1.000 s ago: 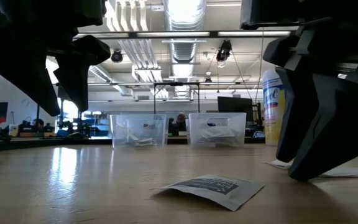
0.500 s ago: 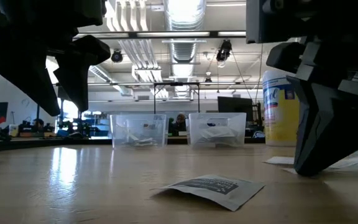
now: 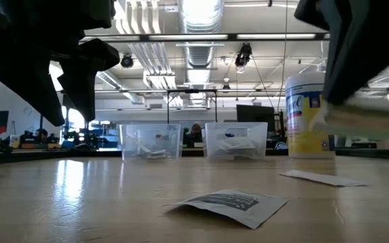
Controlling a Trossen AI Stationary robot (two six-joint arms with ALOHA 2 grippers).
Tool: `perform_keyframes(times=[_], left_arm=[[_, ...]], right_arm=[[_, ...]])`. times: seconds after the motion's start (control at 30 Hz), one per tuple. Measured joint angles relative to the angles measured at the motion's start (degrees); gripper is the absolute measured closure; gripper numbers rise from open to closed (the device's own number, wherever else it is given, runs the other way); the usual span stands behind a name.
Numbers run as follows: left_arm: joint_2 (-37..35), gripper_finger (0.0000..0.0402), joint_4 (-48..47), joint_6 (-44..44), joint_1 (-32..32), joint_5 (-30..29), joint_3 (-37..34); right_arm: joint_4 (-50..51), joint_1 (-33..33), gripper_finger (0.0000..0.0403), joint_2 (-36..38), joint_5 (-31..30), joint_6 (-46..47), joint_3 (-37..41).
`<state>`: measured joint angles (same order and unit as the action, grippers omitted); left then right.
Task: Pick & Place First Aid Supplies
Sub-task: Put the green bandage pack into the left transparent bin
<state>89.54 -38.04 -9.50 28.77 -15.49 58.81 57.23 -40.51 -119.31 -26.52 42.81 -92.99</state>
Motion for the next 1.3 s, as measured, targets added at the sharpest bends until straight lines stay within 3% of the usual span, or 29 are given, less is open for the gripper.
perform_keyframes(times=[0.23,0.5,0.97,1.3], left_arm=[[0.0,0.0195,1.2,0.0,0.1,0.5,0.0],[0.0,0.0195,10.4,3.6,1.5,0.6,0.0],[0.0,0.0195,40.7,10.8,2.2,-1.2,-7.1],[0.0,0.0195,68.8,13.6,2.2,-3.7,-15.3]], right_arm=[[-0.4,0.0,0.0394,4.3,-1.8,0.4,0.0],[-1.7,0.0,0.0394,8.3,-6.0,-0.1,0.0],[-10.9,0.8,0.0394,10.4,-8.2,-10.5,-0.1],[-17.3,1.8,0.0394,10.5,-8.2,-16.0,-0.1]])
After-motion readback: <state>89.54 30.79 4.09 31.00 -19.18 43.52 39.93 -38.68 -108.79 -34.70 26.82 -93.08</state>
